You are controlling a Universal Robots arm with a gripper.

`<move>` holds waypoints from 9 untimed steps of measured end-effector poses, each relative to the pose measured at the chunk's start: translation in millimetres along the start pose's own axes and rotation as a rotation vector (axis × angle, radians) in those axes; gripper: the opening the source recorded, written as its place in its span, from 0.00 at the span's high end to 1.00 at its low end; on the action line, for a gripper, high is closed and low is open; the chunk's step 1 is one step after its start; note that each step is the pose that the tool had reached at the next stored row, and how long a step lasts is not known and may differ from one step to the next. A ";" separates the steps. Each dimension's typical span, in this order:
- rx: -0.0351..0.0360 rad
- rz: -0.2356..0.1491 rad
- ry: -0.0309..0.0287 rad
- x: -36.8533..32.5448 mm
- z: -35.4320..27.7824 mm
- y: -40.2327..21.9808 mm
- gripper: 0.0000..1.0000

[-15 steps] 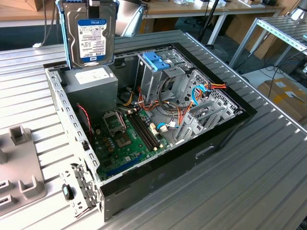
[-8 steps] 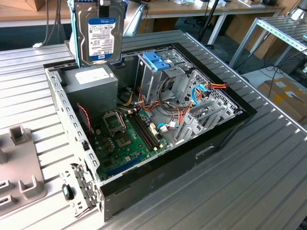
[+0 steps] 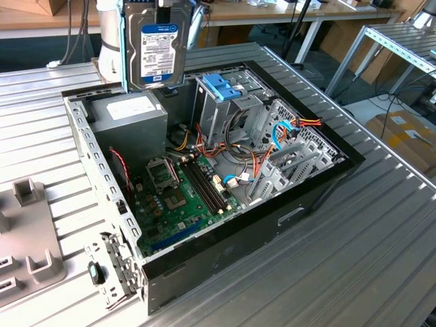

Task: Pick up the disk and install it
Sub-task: 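Pick up the disk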

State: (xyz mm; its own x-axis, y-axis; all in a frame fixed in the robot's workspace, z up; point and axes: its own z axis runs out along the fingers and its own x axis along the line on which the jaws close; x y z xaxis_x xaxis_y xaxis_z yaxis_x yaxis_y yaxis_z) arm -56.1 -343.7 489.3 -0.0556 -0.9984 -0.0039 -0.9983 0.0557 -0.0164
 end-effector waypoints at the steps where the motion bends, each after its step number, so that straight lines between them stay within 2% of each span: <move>1: 0.0000 0.000 0.0000 -0.3 0.1 -2.6 0.65; 5: 0.0000 0.000 0.0000 -1.4 0.3 -13.9 0.65; 7: 0.0000 0.000 0.0001 -2.5 0.5 -23.6 0.65; 9: 0.0000 0.000 0.0000 -3.0 0.7 -29.0 0.65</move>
State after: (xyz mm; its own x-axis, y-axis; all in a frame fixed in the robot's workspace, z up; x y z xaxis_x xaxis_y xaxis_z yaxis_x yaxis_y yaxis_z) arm -27.0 -342.3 489.2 -0.0557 -0.9984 -0.0039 -0.9983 0.0557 -0.0164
